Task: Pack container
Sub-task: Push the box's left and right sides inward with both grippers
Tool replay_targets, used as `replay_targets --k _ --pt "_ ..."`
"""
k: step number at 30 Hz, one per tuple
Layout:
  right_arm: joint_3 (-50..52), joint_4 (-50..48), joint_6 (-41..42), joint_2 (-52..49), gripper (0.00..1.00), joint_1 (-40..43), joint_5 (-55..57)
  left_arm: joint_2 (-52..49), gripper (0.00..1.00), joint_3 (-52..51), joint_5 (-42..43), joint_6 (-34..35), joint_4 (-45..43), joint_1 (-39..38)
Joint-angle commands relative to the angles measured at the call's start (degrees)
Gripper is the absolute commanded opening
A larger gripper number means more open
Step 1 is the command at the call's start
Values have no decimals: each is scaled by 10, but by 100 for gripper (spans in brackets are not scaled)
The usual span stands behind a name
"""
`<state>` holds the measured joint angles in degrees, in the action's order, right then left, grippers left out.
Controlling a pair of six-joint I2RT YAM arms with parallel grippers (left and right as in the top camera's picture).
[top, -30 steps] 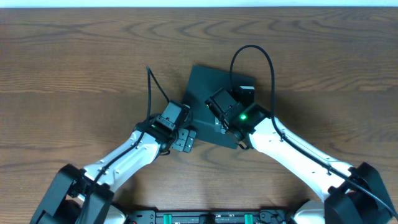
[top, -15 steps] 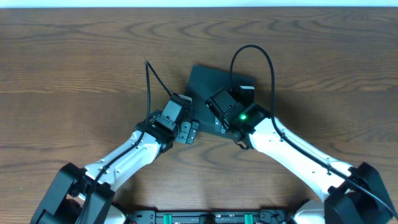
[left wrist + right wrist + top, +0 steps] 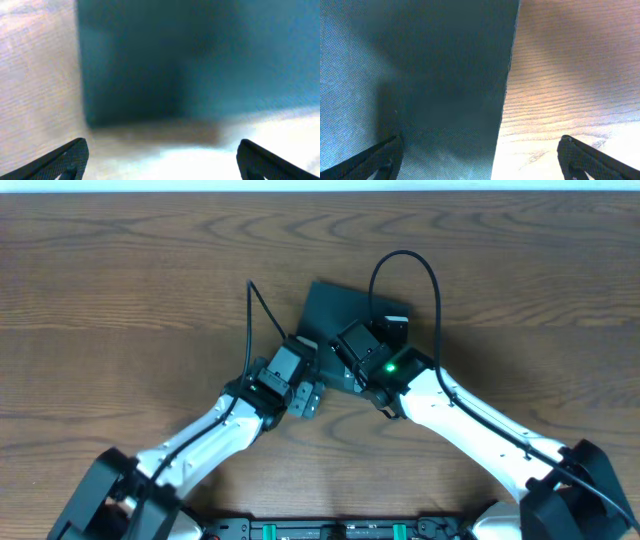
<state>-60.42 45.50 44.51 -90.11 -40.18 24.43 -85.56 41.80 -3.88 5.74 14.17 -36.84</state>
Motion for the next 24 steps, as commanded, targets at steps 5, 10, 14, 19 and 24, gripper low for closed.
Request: replay_targets --k 5,10,14,19,24 --pt "12 27 -4 117 99 12 7 163 95 40 -45 -5 86 -9" --pt "12 72 -4 187 99 60 11 209 95 41 -87 -31 80 28" --pt "13 80 -5 174 99 144 12 177 95 41 -51 -30 65 101" --pt "13 40 -32 118 99 229 -38 97 95 41 25 -30 10 183" --pt "13 -25 -59 50 99 243 -94 23 95 41 25 -24 -40 189"
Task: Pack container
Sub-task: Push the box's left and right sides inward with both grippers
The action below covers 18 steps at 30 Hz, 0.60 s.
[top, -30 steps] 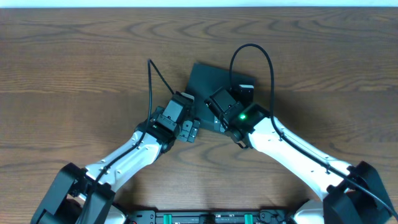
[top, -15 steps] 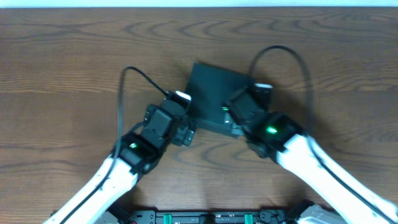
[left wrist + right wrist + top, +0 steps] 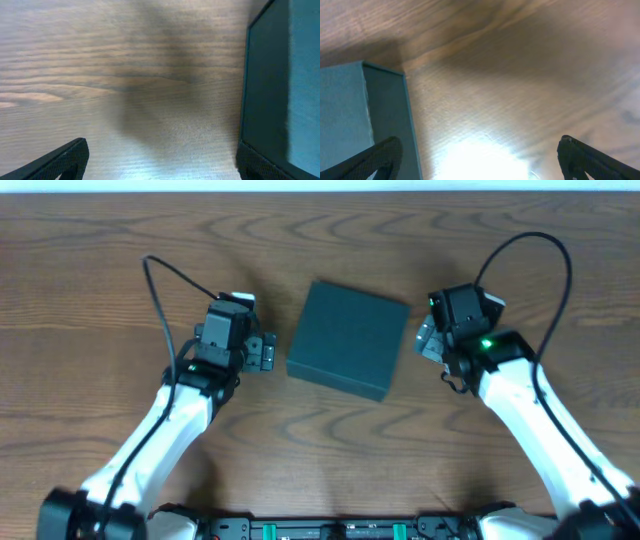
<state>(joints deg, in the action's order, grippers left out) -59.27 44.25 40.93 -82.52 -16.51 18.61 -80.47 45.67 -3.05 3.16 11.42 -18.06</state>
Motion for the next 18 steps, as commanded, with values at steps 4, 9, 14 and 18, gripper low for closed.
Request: replay_targets --k 4,9,14,18 --pt "1 -40 -23 -81 99 6 -59 -79 95 3 47 17 -37 1" --pt "1 -56 -23 -122 99 6 -60 -113 95 3 66 22 -51 0" --pt "1 -98 -29 -140 99 6 -80 -119 95 3 120 23 -50 -1" --pt "1 -141 -48 -155 99 4 -114 -104 95 3 132 33 -29 -11"
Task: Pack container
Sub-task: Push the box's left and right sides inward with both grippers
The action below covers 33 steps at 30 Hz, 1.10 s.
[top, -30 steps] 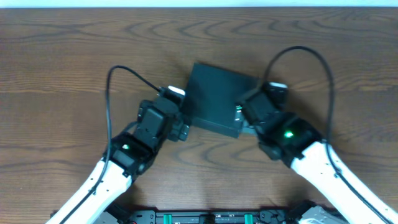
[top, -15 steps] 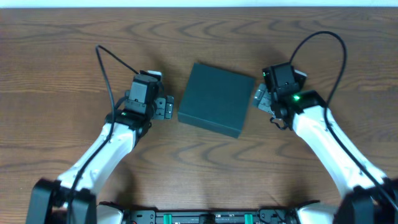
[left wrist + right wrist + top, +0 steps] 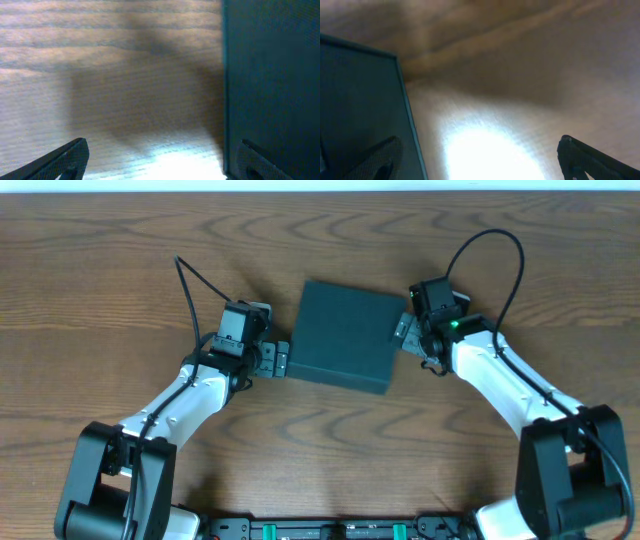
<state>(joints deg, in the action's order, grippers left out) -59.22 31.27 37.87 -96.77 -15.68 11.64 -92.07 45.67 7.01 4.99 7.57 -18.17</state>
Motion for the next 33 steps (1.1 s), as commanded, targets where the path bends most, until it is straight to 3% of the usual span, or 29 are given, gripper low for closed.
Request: replay_targets --k 1,13,26,33 --pt "1 -13 -17 -15 99 -5 -47 18 95 3 31 15 18 -12" --pt "1 -31 -6 -47 99 -43 -102 127 95 3 -34 42 76 -13" --pt "1 -40 -7 -47 99 -69 -42 132 95 3 -72 42 83 -13" --pt "1 -40 -11 -47 99 -43 -44 172 95 3 -211 42 125 -3"
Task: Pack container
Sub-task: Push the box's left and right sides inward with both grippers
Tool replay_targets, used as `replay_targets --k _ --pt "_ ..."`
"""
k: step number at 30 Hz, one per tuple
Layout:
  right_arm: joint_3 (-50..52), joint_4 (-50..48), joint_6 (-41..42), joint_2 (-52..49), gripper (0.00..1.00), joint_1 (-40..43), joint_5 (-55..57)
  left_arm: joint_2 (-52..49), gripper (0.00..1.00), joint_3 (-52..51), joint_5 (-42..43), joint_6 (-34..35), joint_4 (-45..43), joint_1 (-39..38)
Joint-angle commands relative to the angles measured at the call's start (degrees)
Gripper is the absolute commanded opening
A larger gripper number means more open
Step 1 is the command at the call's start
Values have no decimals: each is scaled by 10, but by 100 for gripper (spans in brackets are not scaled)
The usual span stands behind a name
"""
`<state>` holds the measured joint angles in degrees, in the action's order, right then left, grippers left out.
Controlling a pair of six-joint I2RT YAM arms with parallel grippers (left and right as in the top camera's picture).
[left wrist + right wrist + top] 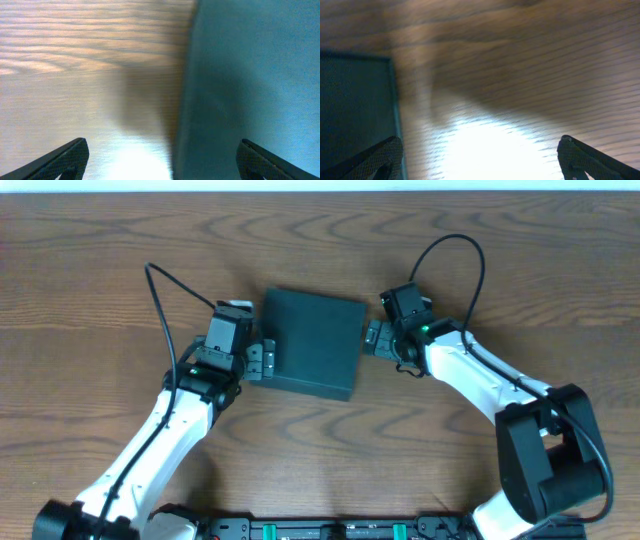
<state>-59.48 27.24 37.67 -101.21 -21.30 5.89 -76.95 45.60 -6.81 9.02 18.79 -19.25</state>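
A dark green closed box [312, 343] lies flat on the wooden table. My left gripper [262, 361] stands open against its left side. In the left wrist view the box [250, 85] fills the right half, with its edge running between my open fingers [70, 159]. My right gripper [371, 338] is open at the box's right side. The right wrist view shows only a strip of the box [355, 110] at the left, by one finger [384, 159]. Neither gripper holds anything.
Bare brown wooden table [520, 260] lies all round the box. The white back edge [320, 185] runs along the top of the overhead view. Both arms' black cables loop above the wrists.
The box now lies further left on the table and slightly turned. Both grippers have moved left with it, still open at its two sides.
Both grippers first hovered open over the box's near part. Then they stood well apart, one on each side of it. Then they were close against its left and right sides. Now the box and both grippers sit further left.
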Motion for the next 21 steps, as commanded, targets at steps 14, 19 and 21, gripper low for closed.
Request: replay_targets --k 14,19,21 --pt "3 -25 -9 -3 99 16 -2 -73 95 -3 -18 18 31 57" --pt "3 -33 -9 -3 99 15 -3 -96 95 -3 3 31 30 57" --pt "3 -40 -9 -3 99 15 -3 -96 95 -3 25 31 30 57"
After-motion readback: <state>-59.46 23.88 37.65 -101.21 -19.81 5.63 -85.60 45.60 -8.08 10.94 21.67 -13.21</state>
